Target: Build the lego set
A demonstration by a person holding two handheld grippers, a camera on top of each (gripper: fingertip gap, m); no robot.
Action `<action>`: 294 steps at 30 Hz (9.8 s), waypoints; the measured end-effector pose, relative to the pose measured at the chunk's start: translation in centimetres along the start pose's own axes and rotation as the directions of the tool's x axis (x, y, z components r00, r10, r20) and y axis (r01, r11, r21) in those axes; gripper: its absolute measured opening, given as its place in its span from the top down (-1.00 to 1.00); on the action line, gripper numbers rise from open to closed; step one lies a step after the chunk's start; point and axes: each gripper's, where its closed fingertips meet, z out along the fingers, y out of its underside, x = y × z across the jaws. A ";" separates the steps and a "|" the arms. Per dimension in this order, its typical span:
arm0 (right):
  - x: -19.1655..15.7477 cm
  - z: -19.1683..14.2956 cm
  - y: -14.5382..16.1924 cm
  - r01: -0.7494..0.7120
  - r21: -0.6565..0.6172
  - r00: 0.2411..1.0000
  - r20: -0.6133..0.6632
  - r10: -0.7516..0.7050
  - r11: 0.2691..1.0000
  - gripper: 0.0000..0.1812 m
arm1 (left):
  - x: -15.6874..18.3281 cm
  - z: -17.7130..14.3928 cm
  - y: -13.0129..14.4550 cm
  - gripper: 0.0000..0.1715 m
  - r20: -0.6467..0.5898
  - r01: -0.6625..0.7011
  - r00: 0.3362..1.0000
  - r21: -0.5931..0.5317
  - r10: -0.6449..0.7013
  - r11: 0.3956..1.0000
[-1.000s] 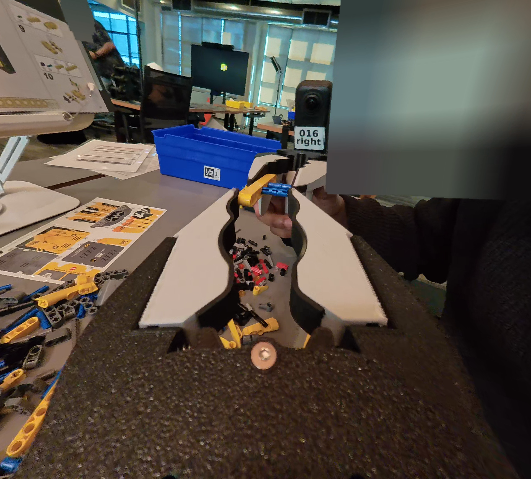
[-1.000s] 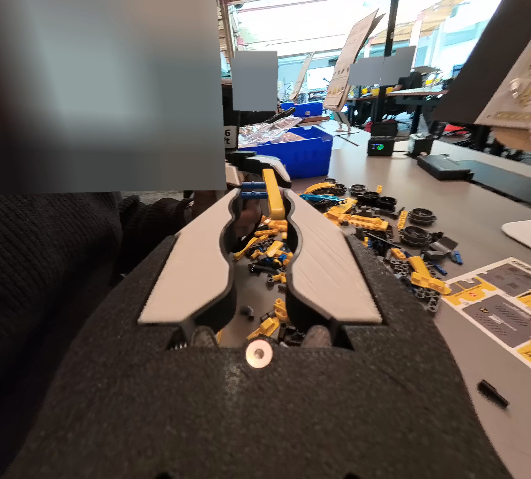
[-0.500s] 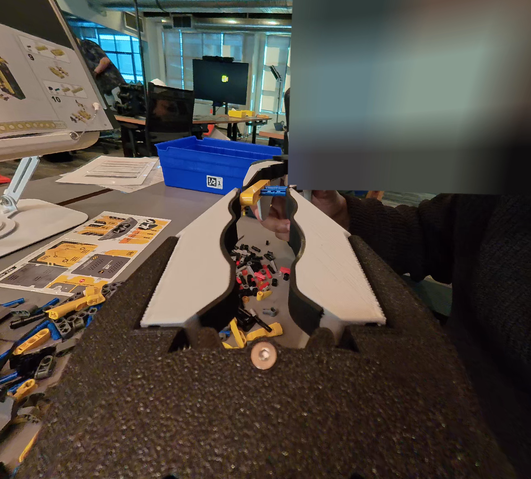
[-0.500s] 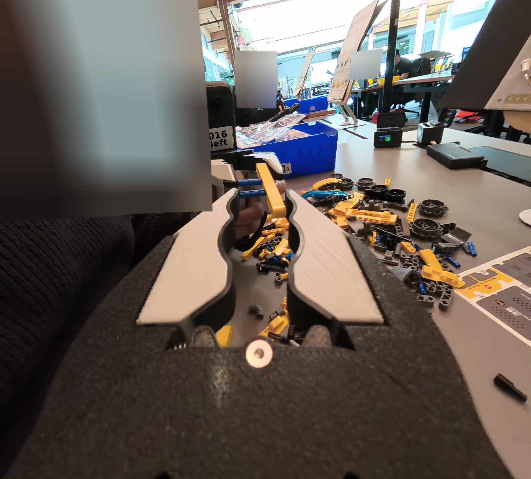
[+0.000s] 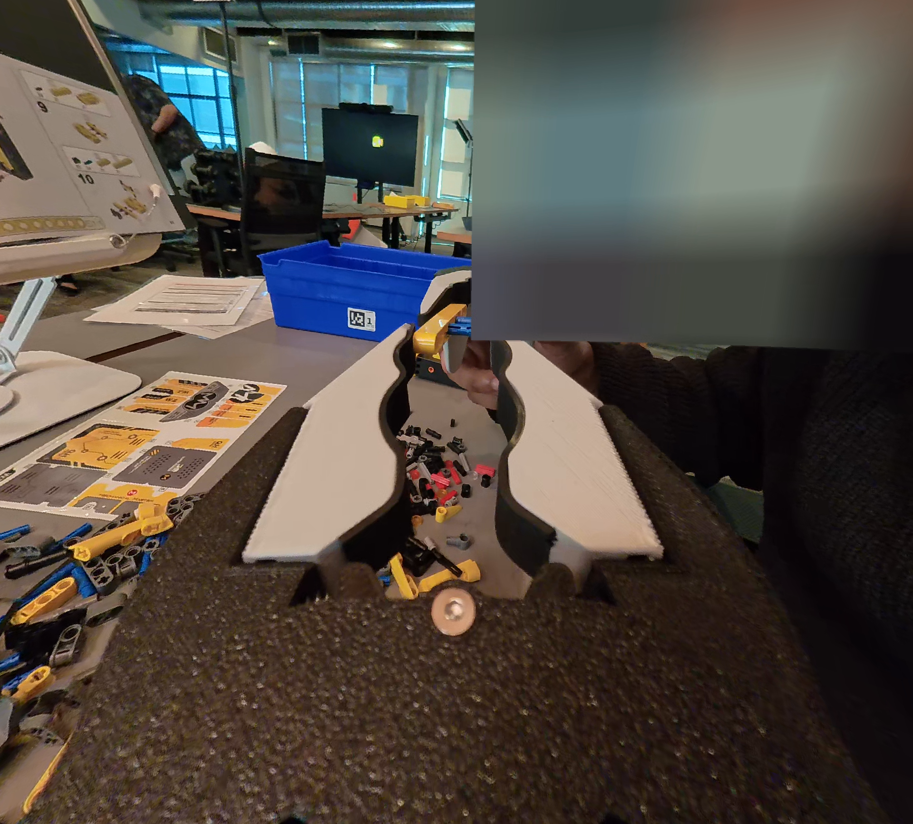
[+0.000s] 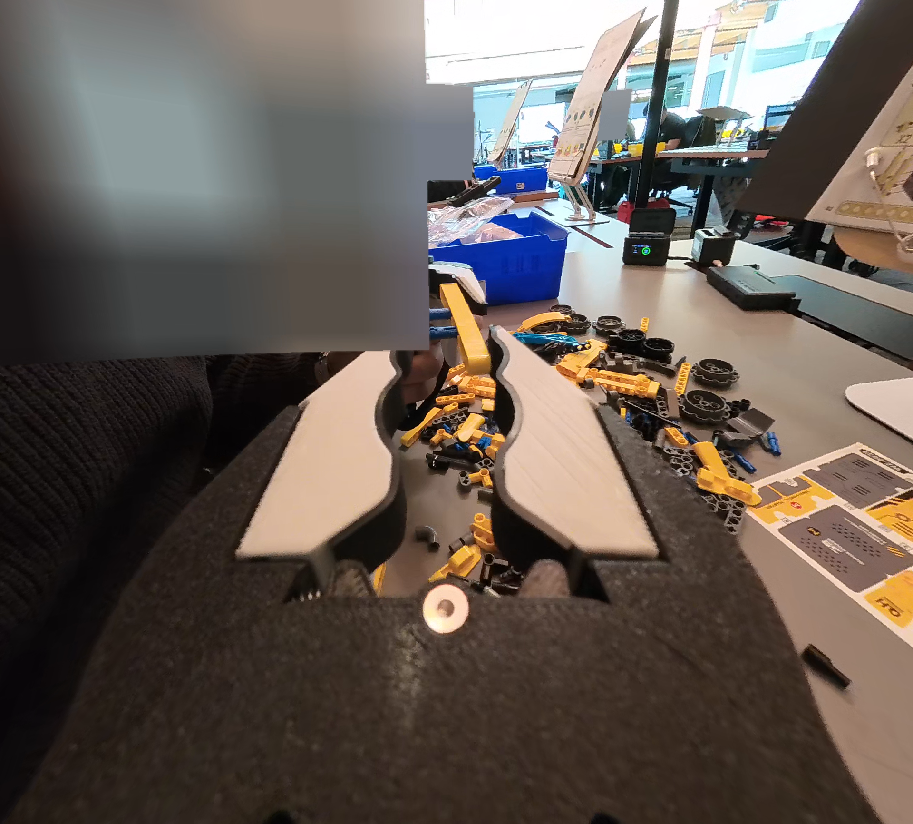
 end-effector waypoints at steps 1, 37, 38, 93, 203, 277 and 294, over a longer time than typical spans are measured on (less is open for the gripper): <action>0.0 0.0 0.0 -0.003 0.000 1.000 0.001 0.003 1.000 0.68 | 0.0 0.0 0.0 0.66 0.002 -0.003 1.000 -0.001 0.003 1.000; 0.4 -0.1 0.4 0.024 -0.032 0.999 -0.037 -0.025 0.999 0.71 | 0.3 -0.1 0.4 0.70 -0.015 -0.038 0.999 -0.030 0.037 0.999; 0.7 -0.2 0.4 0.042 -0.028 0.997 -0.056 -0.044 0.999 0.70 | 0.2 -0.1 0.4 0.70 -0.004 -0.050 0.999 -0.031 0.050 0.998; -0.2 -0.8 1.1 -0.014 -0.100 0.999 0.048 0.019 0.995 0.78 | 0.8 0.1 0.8 0.74 -0.046 0.011 0.999 -0.068 -0.014 0.998; 0.3 -2.0 2.1 0.076 -0.135 0.997 0.014 -0.074 0.988 0.84 | -0.6 0.6 2.2 0.69 0.122 -0.191 0.970 -0.135 0.208 0.972; 1.5 -2.0 0.9 0.180 -0.073 0.975 -0.119 -0.188 0.981 0.92 | -2.3 -0.5 0.6 0.79 -0.032 0.328 0.945 0.047 -0.327 0.944; 6.6 -7.2 -3.1 0.194 0.077 0.899 -0.414 -0.145 0.978 0.92 | -2.3 -0.3 1.2 0.79 0.002 0.282 0.959 0.010 -0.283 0.959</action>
